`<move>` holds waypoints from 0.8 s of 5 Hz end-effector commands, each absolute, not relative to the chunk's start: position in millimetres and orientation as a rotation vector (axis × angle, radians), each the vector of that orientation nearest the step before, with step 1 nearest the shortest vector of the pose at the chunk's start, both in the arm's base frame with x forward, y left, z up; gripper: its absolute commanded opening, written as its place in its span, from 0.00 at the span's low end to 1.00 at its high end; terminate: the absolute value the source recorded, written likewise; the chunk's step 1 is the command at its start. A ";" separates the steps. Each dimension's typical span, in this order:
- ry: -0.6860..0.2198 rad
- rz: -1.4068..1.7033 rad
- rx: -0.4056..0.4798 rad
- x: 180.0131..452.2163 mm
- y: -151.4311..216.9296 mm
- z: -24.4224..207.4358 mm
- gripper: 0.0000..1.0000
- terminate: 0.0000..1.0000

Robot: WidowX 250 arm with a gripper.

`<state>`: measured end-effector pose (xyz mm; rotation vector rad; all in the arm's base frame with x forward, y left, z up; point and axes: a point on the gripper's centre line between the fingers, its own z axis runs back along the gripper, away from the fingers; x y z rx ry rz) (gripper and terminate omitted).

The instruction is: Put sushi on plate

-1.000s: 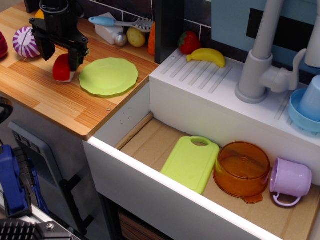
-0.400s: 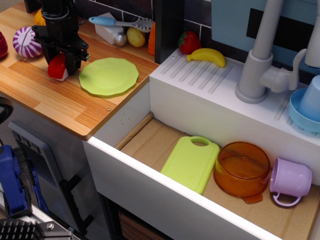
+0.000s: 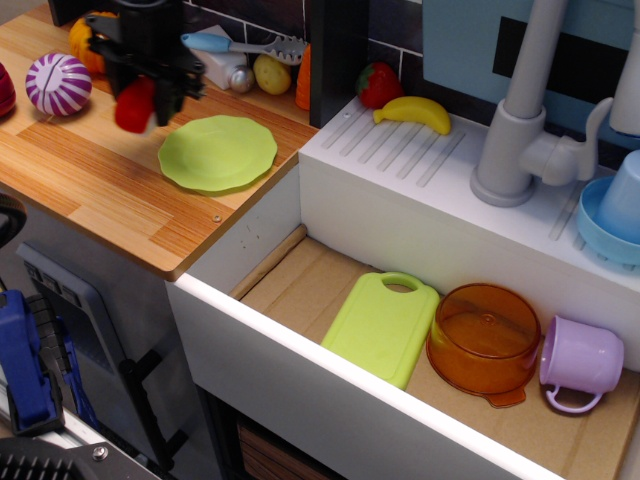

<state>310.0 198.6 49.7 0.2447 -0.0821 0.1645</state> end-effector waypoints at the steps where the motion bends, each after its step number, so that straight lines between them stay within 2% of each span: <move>1: -0.153 0.166 0.254 328.1 184.0 81.5 0.00 0.00; 3: -0.181 0.156 0.201 334.6 162.2 66.5 0.00 0.00; 4: -0.208 0.145 0.173 336.4 162.4 59.6 1.00 0.00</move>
